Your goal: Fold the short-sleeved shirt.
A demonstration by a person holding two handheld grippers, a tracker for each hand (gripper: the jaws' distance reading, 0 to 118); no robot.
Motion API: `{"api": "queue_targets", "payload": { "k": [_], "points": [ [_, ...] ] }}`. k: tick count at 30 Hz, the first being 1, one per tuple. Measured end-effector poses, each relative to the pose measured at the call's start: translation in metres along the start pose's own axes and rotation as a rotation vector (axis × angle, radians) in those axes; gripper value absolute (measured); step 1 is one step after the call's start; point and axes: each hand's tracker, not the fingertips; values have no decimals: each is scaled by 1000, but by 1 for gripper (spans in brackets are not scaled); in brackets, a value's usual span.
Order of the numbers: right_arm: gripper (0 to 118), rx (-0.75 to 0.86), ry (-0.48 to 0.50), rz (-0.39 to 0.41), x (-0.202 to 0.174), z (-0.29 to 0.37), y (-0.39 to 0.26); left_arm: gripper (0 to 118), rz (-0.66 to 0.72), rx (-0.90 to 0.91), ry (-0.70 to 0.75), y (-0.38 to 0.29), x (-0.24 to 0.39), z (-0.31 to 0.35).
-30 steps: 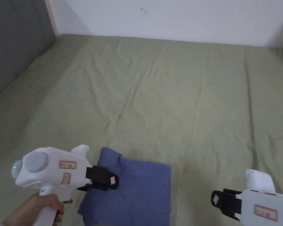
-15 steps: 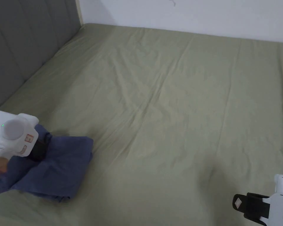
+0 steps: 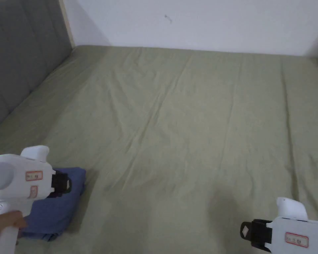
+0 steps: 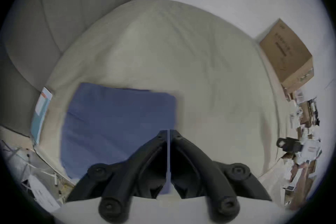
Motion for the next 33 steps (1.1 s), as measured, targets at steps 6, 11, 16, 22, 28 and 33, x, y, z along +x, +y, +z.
{"api": "queue_targets", "payload": {
  "k": [6,11,16,22,28,33],
  "points": [
    [0,65,-35,15,9,26,-6,0,-66,89,-77,-23,82,21],
    [0,184,-86,92,2,65,-5,0,-247,220,23,-34,138,52],
    [0,438,-163,187,-20,119,3,0,-261,377,24,-47,184,91],
    [0,681,-243,259,-55,175,19,0,-310,593,-9,-61,249,132],
    [0,938,-391,295,-78,216,13,0,-328,754,-34,-63,271,160],
    [0,957,-378,289,-77,225,8,0,-358,840,36,-74,278,170]
  ]
}}
